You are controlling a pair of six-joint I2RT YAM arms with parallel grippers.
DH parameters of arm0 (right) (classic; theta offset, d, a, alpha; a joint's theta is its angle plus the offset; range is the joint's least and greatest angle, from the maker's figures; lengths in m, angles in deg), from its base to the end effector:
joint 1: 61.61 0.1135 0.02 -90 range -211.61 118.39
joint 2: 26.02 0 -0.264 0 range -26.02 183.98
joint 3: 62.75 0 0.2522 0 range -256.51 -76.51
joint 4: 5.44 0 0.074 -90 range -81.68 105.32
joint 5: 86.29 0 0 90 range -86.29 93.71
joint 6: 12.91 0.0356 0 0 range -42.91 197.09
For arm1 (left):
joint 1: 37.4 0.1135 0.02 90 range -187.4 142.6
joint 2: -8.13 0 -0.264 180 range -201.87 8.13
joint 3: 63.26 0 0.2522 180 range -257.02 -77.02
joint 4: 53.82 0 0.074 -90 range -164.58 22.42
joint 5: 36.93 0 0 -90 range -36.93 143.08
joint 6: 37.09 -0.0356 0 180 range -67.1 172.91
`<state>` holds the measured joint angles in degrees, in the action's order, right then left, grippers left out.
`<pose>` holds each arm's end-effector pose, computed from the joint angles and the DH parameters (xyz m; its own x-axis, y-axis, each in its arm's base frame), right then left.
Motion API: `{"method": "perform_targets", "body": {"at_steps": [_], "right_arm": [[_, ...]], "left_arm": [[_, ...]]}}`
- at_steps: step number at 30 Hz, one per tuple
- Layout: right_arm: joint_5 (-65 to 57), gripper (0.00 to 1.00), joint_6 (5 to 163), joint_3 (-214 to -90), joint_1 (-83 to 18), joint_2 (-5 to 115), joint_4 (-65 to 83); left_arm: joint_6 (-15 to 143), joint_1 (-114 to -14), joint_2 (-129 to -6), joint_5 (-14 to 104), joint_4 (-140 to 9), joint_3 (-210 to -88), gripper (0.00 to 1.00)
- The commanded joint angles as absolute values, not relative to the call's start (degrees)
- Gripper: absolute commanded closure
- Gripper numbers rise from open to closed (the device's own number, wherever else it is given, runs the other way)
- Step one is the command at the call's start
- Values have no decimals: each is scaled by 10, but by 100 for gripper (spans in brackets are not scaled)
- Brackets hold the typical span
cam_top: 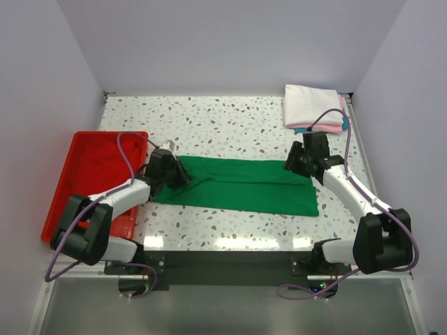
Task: Fold and stack the t-shirts
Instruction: Fold the tshirt
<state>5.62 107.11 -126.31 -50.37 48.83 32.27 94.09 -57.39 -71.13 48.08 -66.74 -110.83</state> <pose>0.2653 0.0515 0.2362 -0.7277 0.3652 -0.5806 0.2202 0.9261 0.3064 0.2464 -0.0929 0.1635 -0.7593 -0.4218 -0.4956 -0.1344 0.8468 -0.5147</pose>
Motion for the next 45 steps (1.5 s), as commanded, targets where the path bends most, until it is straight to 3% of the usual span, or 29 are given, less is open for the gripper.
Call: {"method": "perform_targets", "body": {"at_steps": [1, 9, 13, 17, 26, 35, 45], "right_arm": [[51, 51, 1074, -1258, -503, 470, 306], [41, 51, 1077, -1256, -502, 467, 297], [41, 50, 1076, -1262, -493, 470, 298], [45, 50, 1072, -1263, -490, 467, 299], [48, 50, 1068, -1269, -489, 462, 306], [50, 50, 1067, -1267, -489, 460, 308], [53, 51, 1069, -1268, -488, 457, 312]], "left_arm": [[907, -572, -696, 417, -625, -1095, 80], [910, -572, -651, 433, -613, -1062, 79], [927, -571, -646, 484, -625, -1090, 63], [946, -571, -659, 529, -625, -1118, 57], [925, -572, -772, 562, -629, -1188, 59], [913, -573, -791, 515, -586, -1170, 61], [908, -574, -802, 473, -560, -1157, 74]]}}
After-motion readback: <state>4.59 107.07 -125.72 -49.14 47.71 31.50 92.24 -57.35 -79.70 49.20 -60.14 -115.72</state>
